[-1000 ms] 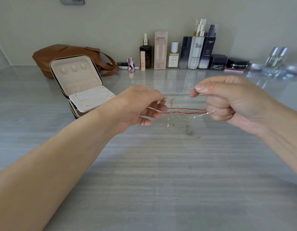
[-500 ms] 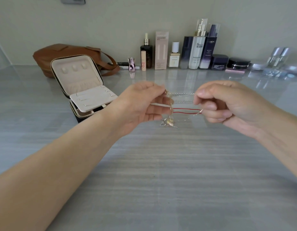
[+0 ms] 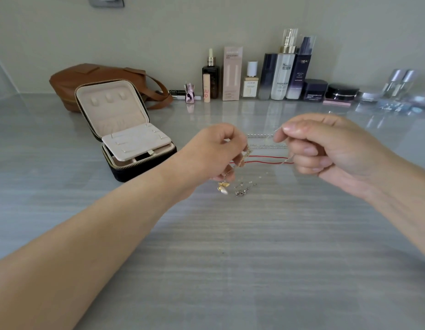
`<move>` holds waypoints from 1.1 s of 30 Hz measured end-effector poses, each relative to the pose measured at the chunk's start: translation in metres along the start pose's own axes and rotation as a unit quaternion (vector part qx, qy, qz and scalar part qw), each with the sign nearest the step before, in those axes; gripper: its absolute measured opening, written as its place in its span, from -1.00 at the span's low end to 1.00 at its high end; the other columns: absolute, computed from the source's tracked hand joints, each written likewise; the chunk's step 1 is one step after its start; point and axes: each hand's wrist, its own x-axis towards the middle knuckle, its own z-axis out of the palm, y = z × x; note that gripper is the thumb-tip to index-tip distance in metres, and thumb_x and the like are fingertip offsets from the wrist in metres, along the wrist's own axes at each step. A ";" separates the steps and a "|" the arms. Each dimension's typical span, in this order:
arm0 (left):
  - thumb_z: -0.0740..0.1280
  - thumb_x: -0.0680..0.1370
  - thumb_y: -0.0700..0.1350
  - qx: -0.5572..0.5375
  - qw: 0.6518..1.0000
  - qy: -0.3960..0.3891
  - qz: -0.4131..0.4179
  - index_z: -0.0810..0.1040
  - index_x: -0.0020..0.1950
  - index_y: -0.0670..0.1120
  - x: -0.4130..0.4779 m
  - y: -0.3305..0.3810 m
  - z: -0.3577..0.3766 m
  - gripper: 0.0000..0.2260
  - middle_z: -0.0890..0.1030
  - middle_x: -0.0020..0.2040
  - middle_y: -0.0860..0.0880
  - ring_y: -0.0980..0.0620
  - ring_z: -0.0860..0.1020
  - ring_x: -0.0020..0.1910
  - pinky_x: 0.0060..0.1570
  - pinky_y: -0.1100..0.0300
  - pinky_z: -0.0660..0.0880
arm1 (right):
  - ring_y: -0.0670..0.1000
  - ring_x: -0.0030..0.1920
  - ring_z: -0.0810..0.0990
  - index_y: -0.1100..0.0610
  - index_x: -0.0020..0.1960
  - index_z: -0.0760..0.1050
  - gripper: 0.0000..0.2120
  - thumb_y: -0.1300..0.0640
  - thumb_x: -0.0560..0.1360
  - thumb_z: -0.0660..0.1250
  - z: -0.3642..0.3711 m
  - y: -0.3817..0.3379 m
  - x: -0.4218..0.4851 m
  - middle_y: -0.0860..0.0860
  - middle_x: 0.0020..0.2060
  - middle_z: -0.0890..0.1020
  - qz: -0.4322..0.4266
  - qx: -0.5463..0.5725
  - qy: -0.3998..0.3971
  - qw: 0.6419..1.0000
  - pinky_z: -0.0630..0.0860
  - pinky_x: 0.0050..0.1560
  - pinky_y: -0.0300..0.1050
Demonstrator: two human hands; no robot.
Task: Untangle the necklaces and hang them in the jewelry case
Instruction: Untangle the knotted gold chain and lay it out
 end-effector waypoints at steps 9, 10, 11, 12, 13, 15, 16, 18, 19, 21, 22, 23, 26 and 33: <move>0.27 0.55 -0.06 0.084 0.996 0.007 0.024 0.50 -0.27 -0.04 0.001 -0.001 -0.004 -0.80 0.51 -0.54 0.13 0.13 0.38 -0.52 -0.46 0.35 0.35 | -0.13 -0.65 0.12 0.09 -0.40 0.59 -0.82 0.11 0.34 0.30 0.000 0.000 0.000 -0.09 -0.68 0.23 0.004 -0.015 -0.004 1.000 0.02 -0.52 -0.23; 0.28 0.55 -0.07 0.073 0.997 0.002 0.019 0.50 -0.27 -0.06 0.001 -0.001 -0.005 -0.80 0.50 -0.55 0.13 0.12 0.37 -0.53 -0.48 0.35 0.35 | -0.13 -0.65 0.11 0.09 -0.40 0.58 -0.83 0.12 0.35 0.34 0.000 0.000 0.000 -0.09 -0.69 0.21 0.004 -0.023 -0.008 1.000 0.02 -0.52 -0.24; 0.28 0.55 -0.08 0.056 0.998 -0.003 0.012 0.50 -0.27 -0.08 0.001 -0.001 -0.006 -0.80 0.49 -0.55 0.12 0.11 0.36 -0.54 -0.48 0.32 0.36 | -0.12 -0.65 0.10 0.10 -0.40 0.58 -0.84 0.13 0.34 0.38 -0.001 0.000 -0.001 -0.09 -0.69 0.20 0.002 -0.034 -0.017 0.999 0.02 -0.53 -0.25; 0.28 0.55 -0.09 0.037 0.999 -0.007 0.004 0.51 -0.27 -0.09 0.001 0.000 -0.006 -0.80 0.49 -0.54 0.10 0.12 0.35 -0.55 -0.47 0.29 0.38 | -0.12 -0.64 0.09 0.10 -0.40 0.59 -0.86 0.13 0.33 0.40 -0.001 -0.001 -0.002 -0.09 -0.69 0.19 0.002 -0.047 -0.030 0.998 0.02 -0.54 -0.26; 0.28 0.55 -0.09 0.017 1.000 -0.010 -0.006 0.51 -0.26 -0.10 0.000 0.000 -0.007 -0.80 0.49 -0.51 0.09 0.14 0.34 -0.56 -0.48 0.28 0.40 | -0.12 -0.64 0.10 0.11 -0.38 0.59 -0.88 0.14 0.32 0.40 -0.001 -0.001 -0.003 -0.08 -0.68 0.20 0.004 -0.064 -0.049 0.997 0.04 -0.55 -0.27; 0.28 0.56 -0.09 -0.014 0.999 -0.018 -0.022 0.50 -0.26 -0.10 0.000 0.001 -0.008 -0.79 0.50 -0.49 0.08 0.17 0.33 -0.57 -0.50 0.29 0.42 | -0.12 -0.63 0.16 0.10 -0.35 0.61 -0.87 0.13 0.35 0.35 0.000 -0.001 -0.005 -0.05 -0.66 0.30 0.017 -0.107 -0.099 0.989 0.10 -0.57 -0.32; 0.27 0.56 -0.09 -0.025 0.999 -0.022 -0.027 0.50 -0.26 -0.10 -0.001 0.002 -0.008 -0.79 0.50 -0.49 0.08 0.18 0.33 -0.58 -0.50 0.29 0.41 | -0.13 -0.64 0.20 0.10 -0.34 0.62 -0.85 0.11 0.35 0.33 0.001 -0.001 -0.006 -0.03 -0.63 0.40 0.023 -0.130 -0.127 0.983 0.14 -0.57 -0.35; 0.25 0.57 -0.09 -0.041 0.998 -0.028 -0.037 0.49 -0.24 -0.10 -0.001 0.003 -0.008 -0.80 0.52 -0.50 0.09 0.18 0.33 -0.58 -0.51 0.30 0.40 | -0.15 -0.64 0.24 0.12 -0.34 0.63 -0.87 0.13 0.37 0.42 0.007 -0.003 -0.009 -0.02 -0.54 0.56 0.034 -0.166 -0.165 0.972 0.23 -0.49 -0.32; 0.24 0.57 -0.09 -0.046 0.998 -0.030 -0.040 0.48 -0.23 -0.11 -0.002 0.004 -0.008 -0.80 0.52 -0.50 0.09 0.18 0.32 -0.58 -0.51 0.31 0.39 | -0.16 -0.64 0.24 0.13 -0.33 0.62 -0.86 0.15 0.39 0.42 0.009 -0.003 -0.009 -0.07 -0.56 0.57 0.040 -0.183 -0.175 0.967 0.28 -0.39 -0.24; 0.23 0.58 -0.10 -0.052 0.997 -0.034 -0.042 0.48 -0.23 -0.11 -0.003 0.005 -0.007 -0.79 0.52 -0.51 0.08 0.17 0.31 -0.57 -0.51 0.31 0.34 | -0.14 -0.61 0.25 0.15 -0.28 0.61 -0.87 0.13 0.41 0.38 0.010 -0.001 -0.010 -0.17 -0.65 0.49 0.052 -0.217 -0.179 0.958 0.30 -0.16 -0.08; 0.23 0.58 -0.10 -0.053 0.997 -0.035 -0.041 0.48 -0.24 -0.11 -0.003 0.005 -0.007 -0.79 0.53 -0.51 0.07 0.17 0.31 -0.57 -0.52 0.31 0.32 | -0.11 -0.58 0.27 0.12 -0.26 0.63 -0.86 0.06 0.39 0.41 0.010 0.000 -0.010 -0.16 -0.66 0.45 0.055 -0.229 -0.179 0.955 0.30 -0.11 -0.06; 0.23 0.58 -0.10 -0.053 0.997 -0.035 -0.040 0.47 -0.24 -0.11 -0.004 0.006 -0.006 -0.79 0.53 -0.51 0.07 0.17 0.30 -0.57 -0.52 0.32 0.29 | -0.07 -0.54 0.29 0.05 -0.27 0.65 -0.85 -0.02 0.36 0.43 0.010 0.002 -0.010 -0.12 -0.65 0.43 0.055 -0.239 -0.180 0.953 0.31 -0.10 -0.07; 0.22 0.58 -0.10 -0.038 0.999 -0.028 -0.026 0.47 -0.23 -0.09 -0.005 0.008 -0.006 -0.80 0.56 -0.50 0.06 0.16 0.27 -0.56 -0.51 0.32 0.23 | -0.01 -0.46 0.31 -0.09 -0.28 0.66 -0.78 -0.21 0.29 0.39 0.011 0.006 -0.008 0.06 -0.59 0.40 0.049 -0.264 -0.170 0.948 0.29 -0.24 -0.11; 0.19 0.60 -0.14 0.061 0.997 -0.007 0.055 0.42 -0.26 -0.06 -0.007 0.010 -0.002 -0.78 0.59 -0.38 0.00 0.10 0.23 -0.54 -0.56 0.28 0.17 | -0.12 -0.60 0.32 0.07 -0.24 0.57 -0.80 -0.05 0.43 0.32 0.013 0.007 -0.003 -0.08 -0.57 0.53 -0.008 -0.284 -0.034 0.958 0.27 -0.49 -0.33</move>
